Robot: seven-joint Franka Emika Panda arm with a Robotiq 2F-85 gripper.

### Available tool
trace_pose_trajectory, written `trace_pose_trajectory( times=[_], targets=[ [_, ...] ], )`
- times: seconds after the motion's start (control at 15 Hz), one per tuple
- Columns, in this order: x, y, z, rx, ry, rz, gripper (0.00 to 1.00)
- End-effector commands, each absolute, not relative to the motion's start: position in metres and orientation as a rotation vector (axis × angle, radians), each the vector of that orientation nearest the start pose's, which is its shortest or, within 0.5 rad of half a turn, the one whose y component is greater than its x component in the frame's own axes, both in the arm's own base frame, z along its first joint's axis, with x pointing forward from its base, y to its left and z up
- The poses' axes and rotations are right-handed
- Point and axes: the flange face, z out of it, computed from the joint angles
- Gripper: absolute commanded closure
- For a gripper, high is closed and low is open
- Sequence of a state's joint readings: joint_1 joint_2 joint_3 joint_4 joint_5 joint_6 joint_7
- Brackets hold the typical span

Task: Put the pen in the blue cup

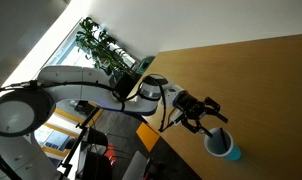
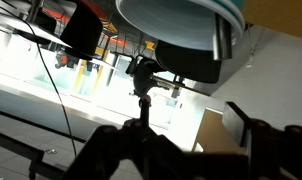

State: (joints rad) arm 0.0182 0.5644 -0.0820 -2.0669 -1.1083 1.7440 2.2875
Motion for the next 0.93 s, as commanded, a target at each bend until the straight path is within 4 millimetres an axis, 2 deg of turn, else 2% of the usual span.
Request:
trace_pose_trajectory(
  times=[0.0, 0.33, 0.87],
  targets=[
    [0.512, -0.113, 0.176, 1.361, -1.427, 0.640, 0.00],
    [0.516, -0.109, 0.215, 1.343, -1.464, 0.725, 0.00],
    [0.537, -0.098, 0.296, 1.410, -1.580, 0.841, 0.00]
  ],
)
